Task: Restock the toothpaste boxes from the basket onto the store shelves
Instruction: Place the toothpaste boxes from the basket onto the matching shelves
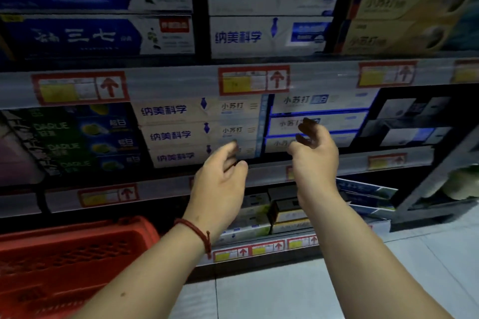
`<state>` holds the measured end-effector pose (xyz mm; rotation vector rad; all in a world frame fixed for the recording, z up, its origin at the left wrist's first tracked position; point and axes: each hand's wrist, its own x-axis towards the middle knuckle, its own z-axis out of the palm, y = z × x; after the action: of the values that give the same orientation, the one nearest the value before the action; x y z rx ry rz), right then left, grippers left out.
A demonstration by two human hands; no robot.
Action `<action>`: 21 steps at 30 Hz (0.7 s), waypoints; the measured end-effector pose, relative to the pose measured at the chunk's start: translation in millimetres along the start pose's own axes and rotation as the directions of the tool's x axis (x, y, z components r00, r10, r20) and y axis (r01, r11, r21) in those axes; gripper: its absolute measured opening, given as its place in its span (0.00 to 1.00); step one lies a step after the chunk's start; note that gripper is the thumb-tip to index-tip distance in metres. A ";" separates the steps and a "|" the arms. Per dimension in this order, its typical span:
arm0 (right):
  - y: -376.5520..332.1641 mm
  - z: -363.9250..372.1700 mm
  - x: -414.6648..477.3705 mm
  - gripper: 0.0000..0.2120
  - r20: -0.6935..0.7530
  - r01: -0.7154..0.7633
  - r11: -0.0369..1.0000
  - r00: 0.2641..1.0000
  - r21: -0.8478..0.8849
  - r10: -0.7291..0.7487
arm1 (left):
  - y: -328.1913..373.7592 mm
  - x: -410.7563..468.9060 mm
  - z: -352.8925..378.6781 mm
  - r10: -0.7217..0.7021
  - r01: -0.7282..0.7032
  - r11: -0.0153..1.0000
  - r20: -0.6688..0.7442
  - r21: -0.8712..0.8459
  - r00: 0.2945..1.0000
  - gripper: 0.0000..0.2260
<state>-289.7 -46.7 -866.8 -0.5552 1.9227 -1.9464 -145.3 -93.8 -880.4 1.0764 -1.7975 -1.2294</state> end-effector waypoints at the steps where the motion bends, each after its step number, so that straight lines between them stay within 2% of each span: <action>1: 2.3 -10.3 3.4 0.23 -0.013 0.001 1.000 1.000 -0.009 -0.002 | 4.1 2.0 11.8 0.005 -0.005 1.000 0.022 -0.001 1.000 0.22; 7: 21.3 -69.4 26.4 0.23 -0.120 -0.038 0.999 0.992 -0.037 0.033 | 23.9 14.7 65.9 -0.014 0.013 1.000 0.054 0.010 0.998 0.21; 12: 30.4 -81.1 59.3 0.24 -0.144 -0.080 0.996 0.987 -0.036 0.074 | 26.4 22.7 93.0 -0.048 0.051 0.991 -0.024 0.123 0.999 0.19; 17: 39.5 -81.9 82.0 0.25 -0.105 -0.066 0.996 0.993 -0.059 0.059 | 26.7 25.8 113.1 -0.084 0.095 0.975 -0.063 0.199 0.994 0.30; 21: 38.2 -80.6 102.8 0.28 -0.114 -0.075 0.996 0.991 -0.054 0.069 | 27.4 17.6 124.4 -0.032 0.051 0.977 -0.095 0.208 0.995 0.31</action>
<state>-420.2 -29.8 -902.0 -0.3934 2.0437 -1.9196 -268.4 -58.3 -891.0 1.2735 -1.8735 -1.0127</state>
